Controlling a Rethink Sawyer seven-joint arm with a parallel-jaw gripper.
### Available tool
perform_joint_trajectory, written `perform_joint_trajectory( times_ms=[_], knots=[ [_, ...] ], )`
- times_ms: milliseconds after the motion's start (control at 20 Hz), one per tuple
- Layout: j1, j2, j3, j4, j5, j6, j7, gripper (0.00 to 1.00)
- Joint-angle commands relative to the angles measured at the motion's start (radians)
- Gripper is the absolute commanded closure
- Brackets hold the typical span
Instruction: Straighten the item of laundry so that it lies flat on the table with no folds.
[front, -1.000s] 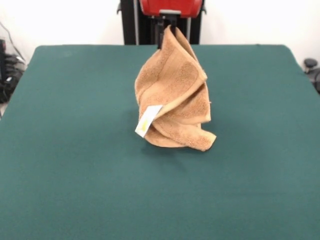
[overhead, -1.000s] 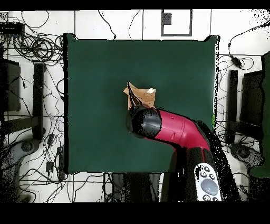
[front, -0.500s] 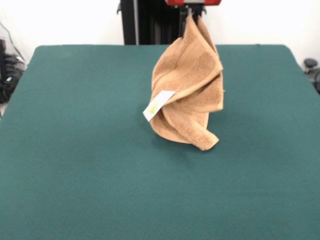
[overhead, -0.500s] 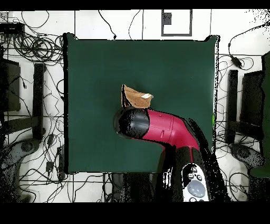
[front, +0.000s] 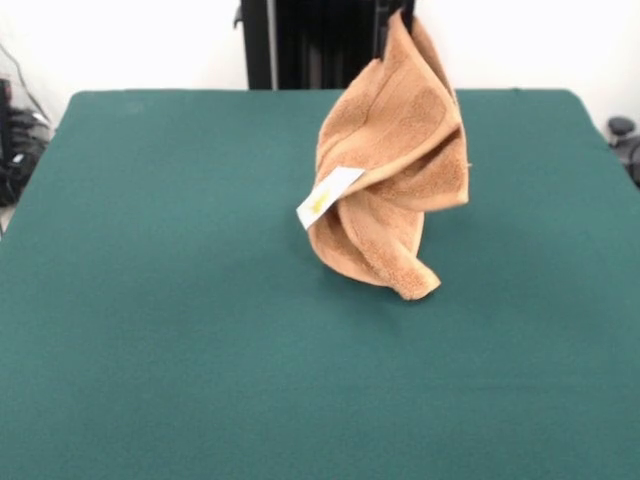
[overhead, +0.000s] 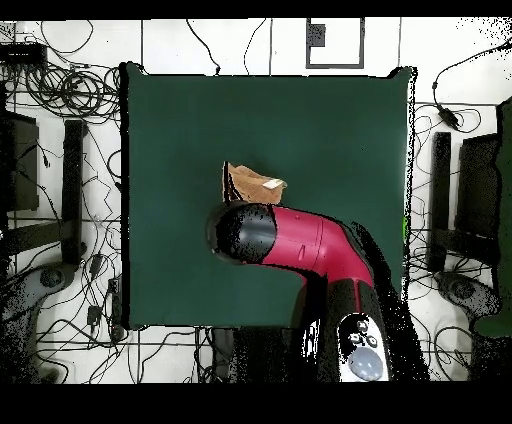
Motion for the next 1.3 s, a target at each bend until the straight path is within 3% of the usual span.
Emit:
perform_joint_trajectory(
  times_ms=[50,800,1300],
  knots=[
    [0.045,0.001,0.037,-0.017,0.046,0.126,0.206,1.00],
    [0.087,-0.010,0.021,-0.120,0.068,0.277,0.266,1.00],
    [0.102,-0.021,0.010,-0.245,0.084,0.499,0.312,1.00]
  ],
)
